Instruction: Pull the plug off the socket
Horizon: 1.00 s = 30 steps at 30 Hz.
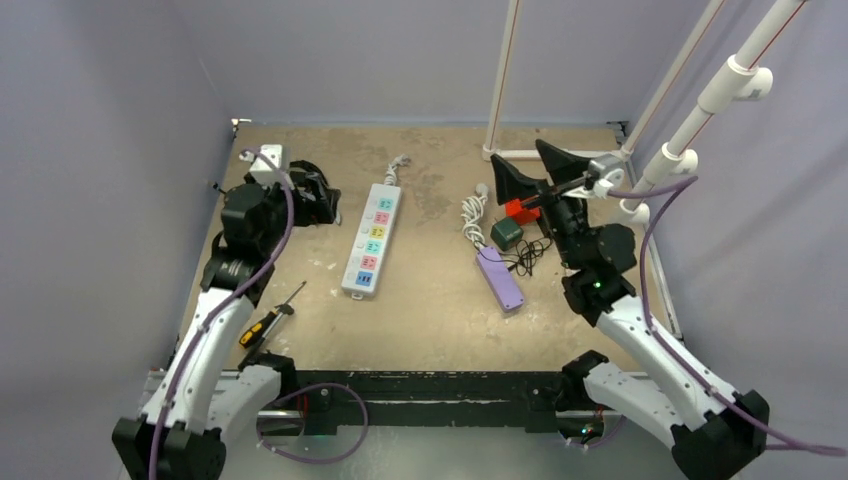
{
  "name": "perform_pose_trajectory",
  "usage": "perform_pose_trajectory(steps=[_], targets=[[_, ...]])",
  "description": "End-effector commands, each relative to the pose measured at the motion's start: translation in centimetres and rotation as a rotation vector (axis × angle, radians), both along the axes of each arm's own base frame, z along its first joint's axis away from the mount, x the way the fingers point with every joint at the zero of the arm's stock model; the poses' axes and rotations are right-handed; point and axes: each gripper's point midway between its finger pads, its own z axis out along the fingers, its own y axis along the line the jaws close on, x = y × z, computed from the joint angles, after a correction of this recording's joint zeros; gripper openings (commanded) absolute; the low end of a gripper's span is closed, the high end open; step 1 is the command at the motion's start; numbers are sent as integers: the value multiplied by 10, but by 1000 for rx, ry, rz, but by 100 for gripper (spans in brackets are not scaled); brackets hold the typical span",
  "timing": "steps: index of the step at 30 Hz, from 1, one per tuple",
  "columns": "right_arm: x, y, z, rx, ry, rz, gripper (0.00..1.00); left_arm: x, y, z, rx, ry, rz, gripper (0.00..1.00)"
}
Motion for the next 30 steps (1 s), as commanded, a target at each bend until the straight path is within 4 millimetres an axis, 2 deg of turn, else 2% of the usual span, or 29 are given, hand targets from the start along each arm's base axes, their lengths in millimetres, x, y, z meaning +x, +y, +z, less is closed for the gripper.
perform_pose_trajectory(steps=[1,5,9,13,21,30], targets=[[-17,-15,28,-15,-71,-41,99,-23,14,57,20,-236,34,99],[-32,-35,46,27,-100,-97,99,-55,26,84,25,-361,63,99],[-41,-54,46,78,-122,-155,99,-70,30,80,39,-379,71,99],[-43,-58,41,101,-122,-166,99,-71,28,69,45,-347,57,99],[-39,-56,35,106,-107,-163,99,-69,29,69,45,-338,62,99],[-40,-55,36,107,-114,-153,99,-66,32,65,54,-314,84,99]])
